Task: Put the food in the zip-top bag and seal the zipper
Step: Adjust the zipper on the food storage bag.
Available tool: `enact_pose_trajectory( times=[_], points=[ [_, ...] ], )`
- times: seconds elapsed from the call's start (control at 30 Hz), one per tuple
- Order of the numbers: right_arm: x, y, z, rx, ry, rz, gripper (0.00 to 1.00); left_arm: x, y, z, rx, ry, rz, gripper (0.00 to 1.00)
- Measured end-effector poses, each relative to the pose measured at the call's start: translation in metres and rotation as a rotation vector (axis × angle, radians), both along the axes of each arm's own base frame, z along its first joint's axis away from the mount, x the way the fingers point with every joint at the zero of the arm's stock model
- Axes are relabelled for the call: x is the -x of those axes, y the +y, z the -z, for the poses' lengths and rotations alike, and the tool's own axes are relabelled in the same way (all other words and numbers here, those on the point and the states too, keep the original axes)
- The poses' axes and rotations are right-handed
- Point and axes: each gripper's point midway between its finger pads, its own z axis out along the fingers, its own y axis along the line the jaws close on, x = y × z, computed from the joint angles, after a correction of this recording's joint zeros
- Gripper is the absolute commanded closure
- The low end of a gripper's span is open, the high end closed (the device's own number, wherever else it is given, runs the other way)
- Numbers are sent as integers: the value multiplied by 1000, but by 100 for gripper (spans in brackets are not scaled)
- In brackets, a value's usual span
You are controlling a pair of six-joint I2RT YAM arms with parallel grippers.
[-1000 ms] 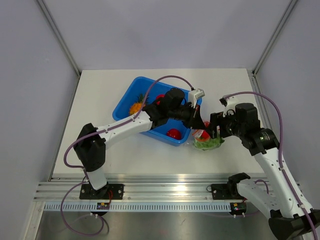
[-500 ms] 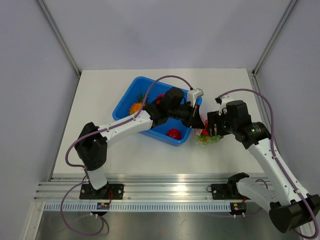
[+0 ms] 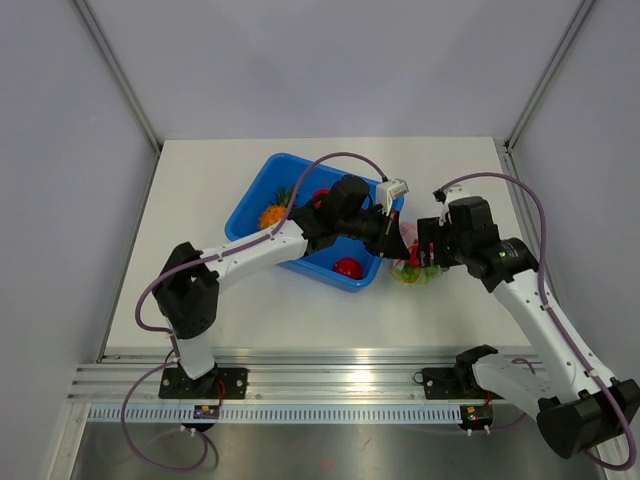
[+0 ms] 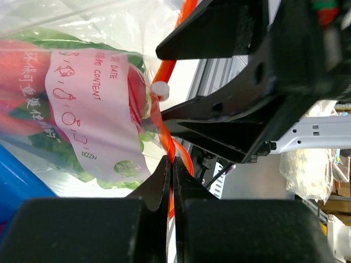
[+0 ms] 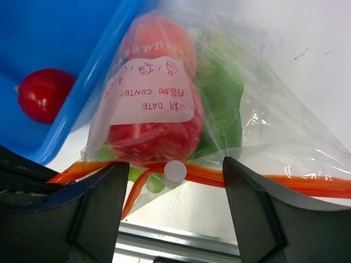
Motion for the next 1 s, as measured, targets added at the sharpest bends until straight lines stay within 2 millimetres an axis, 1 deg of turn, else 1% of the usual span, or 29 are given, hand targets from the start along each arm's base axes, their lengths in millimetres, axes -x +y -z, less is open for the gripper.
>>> enact_pose_trajectory(
  times=[0.13, 0.27, 0.3, 0.43, 0.5, 0.6, 0.7, 0.83, 0.87, 0.97, 1.0],
  points=[
    [-1, 1, -19, -15, -49, -7, 23, 3, 0, -1, 5, 8, 20, 100],
    [4, -3, -52, -30, -157, -24, 23, 5, 1, -6, 9, 15, 47, 100],
    [7, -4, -60, -34, -193, -27, 24, 4, 1, -7, 10, 15, 52, 100],
    [21, -20, -95, -46, -347, 13, 25, -3, 3, -11, 18, 17, 58, 100],
    [29, -30, -108, -48, -409, 53, 25, -8, 6, -10, 20, 23, 53, 100],
    [30, -38, -111, -59, -415, 124, 24, -17, 11, -8, 20, 33, 44, 100],
    [27, -41, -98, -91, -334, 224, 21, -23, 15, -6, 16, 38, 31, 100],
    [26, -36, -86, -200, -250, 350, 23, -24, 15, -5, 15, 40, 31, 100],
    [28, -34, -84, -231, -234, 382, 27, -24, 15, -5, 16, 40, 32, 100],
    [31, -31, -86, -349, -222, 474, 32, -23, 14, -6, 19, 38, 35, 100],
    [34, -30, -86, -393, -224, 504, 33, -23, 14, -6, 20, 37, 35, 100]
  ],
)
